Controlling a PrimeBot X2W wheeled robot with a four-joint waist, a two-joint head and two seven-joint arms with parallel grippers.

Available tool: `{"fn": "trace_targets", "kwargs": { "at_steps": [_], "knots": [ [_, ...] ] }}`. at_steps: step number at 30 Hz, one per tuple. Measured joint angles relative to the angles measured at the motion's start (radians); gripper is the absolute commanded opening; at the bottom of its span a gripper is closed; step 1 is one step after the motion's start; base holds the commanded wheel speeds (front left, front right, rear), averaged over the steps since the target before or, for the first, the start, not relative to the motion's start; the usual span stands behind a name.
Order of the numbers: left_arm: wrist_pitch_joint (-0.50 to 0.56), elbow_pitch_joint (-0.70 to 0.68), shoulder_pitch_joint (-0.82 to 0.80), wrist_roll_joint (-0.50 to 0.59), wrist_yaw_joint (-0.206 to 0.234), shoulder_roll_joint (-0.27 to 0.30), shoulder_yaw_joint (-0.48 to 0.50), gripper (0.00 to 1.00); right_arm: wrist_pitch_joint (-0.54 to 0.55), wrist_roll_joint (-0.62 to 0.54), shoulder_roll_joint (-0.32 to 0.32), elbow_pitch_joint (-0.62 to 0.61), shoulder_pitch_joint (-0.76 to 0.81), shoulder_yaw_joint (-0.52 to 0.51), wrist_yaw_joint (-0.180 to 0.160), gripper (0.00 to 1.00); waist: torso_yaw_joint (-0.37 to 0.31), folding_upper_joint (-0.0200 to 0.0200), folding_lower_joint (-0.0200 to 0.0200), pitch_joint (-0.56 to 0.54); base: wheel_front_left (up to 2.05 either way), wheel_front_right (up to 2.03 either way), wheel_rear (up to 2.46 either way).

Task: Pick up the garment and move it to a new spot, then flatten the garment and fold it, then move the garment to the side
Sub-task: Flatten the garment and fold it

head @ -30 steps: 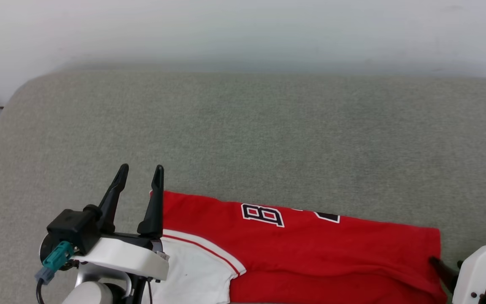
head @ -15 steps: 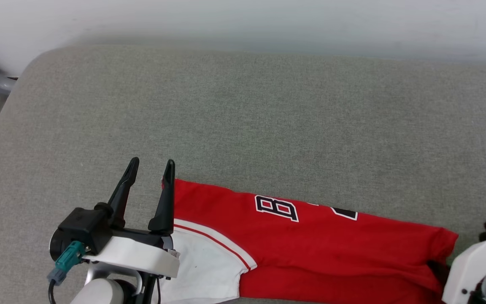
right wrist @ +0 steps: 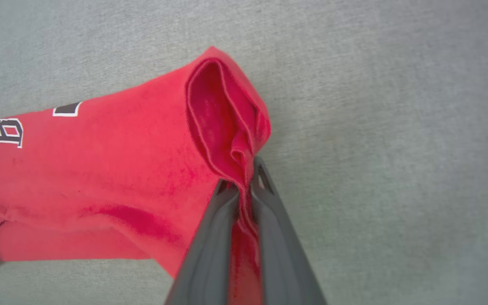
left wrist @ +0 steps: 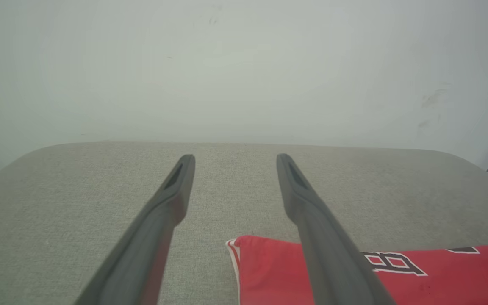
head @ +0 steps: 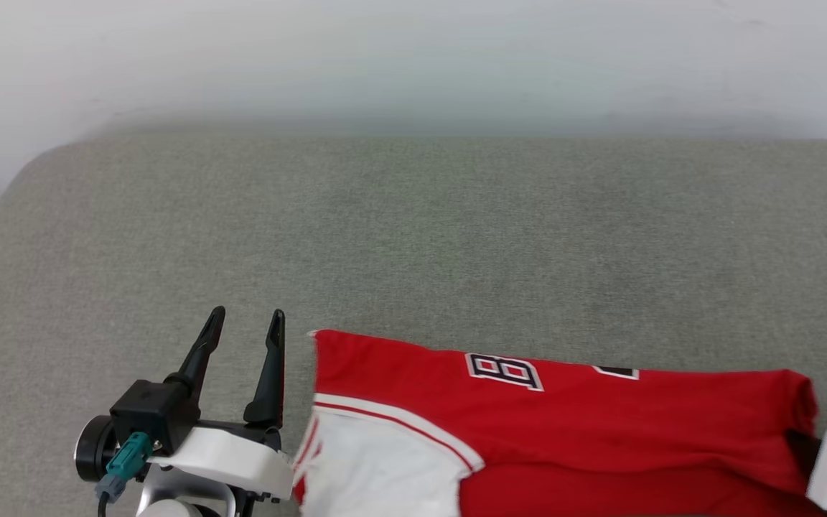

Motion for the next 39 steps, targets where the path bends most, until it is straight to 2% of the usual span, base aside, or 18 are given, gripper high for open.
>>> {"fn": "trace_targets", "kwargs": {
  "at_steps": [5, 9, 14, 17, 19, 23, 27, 31, 34, 39],
  "knots": [
    [-0.002, 0.012, 0.010, 0.000, 0.002, -0.004, 0.003, 1.00, 0.027, -0.020, -0.023, -0.004, 0.002, -0.125, 0.000, 0.00, -0.027, 0.0000, 0.0000, -0.014, 0.00, 0.00, 0.00],
    [-0.004, 0.019, 0.013, 0.002, 0.001, -0.003, 0.005, 1.00, 0.061, -0.010, -0.030, -0.006, -0.005, -0.187, 0.000, 0.00, -0.038, 0.0000, 0.0000, -0.018, 0.00, 0.00, 0.00],
    [-0.005, 0.025, 0.015, 0.002, 0.001, -0.003, 0.008, 1.00, 0.210, 0.211, 0.074, 0.008, -0.083, -0.235, 0.000, 0.00, -0.044, 0.0000, 0.0001, -0.025, 0.00, 0.00, 0.00],
    [-0.004, 0.027, 0.016, -0.001, -0.001, -0.004, 0.007, 1.00, 0.337, 0.365, 0.088, 0.039, -0.104, -0.257, 0.000, 0.00, -0.039, 0.0000, 0.0000, -0.033, 0.00, 0.00, 0.00],
    [-0.002, 0.028, 0.016, -0.002, -0.003, -0.008, 0.000, 1.00, 0.386, 0.512, 0.085, 0.112, -0.112, -0.250, 0.000, 0.00, -0.030, 0.0000, 0.0000, -0.038, 0.00, 0.00, 0.00],
    [0.004, 0.031, 0.015, -0.002, -0.008, -0.010, -0.009, 1.00, 0.372, 0.710, 0.089, 0.235, -0.131, -0.156, 0.000, 0.00, -0.009, 0.0000, 0.0000, -0.049, 0.00, 0.00, 0.00],
    [0.007, 0.026, 0.007, -0.001, -0.013, -0.021, -0.025, 1.00, 0.270, 0.885, 0.088, 0.320, -0.145, 0.004, 0.000, 0.00, 0.017, 0.0000, 0.0000, -0.051, 0.00, 0.00, 0.00],
    [0.009, 0.030, -0.009, 0.000, -0.025, -0.027, -0.040, 1.00, 0.159, 1.009, 0.090, 0.373, -0.154, 0.192, 0.000, 0.00, 0.047, 0.0000, 0.0000, -0.048, 0.00, 0.00, 0.00],
    [0.010, 0.035, -0.023, 0.001, -0.031, -0.032, -0.048, 1.00, 0.082, 1.043, 0.090, 0.397, -0.162, 0.321, 0.000, 0.00, 0.072, 0.0000, 0.0001, -0.043, 0.00, 0.00, 0.00],
    [0.009, 0.048, -0.042, 0.001, -0.045, -0.046, -0.060, 1.00, -0.026, 1.062, 0.090, 0.436, -0.176, 0.457, -0.001, 0.00, 0.113, 0.0000, 0.0001, -0.024, 0.00, 0.00, 0.00]
  ]
}}
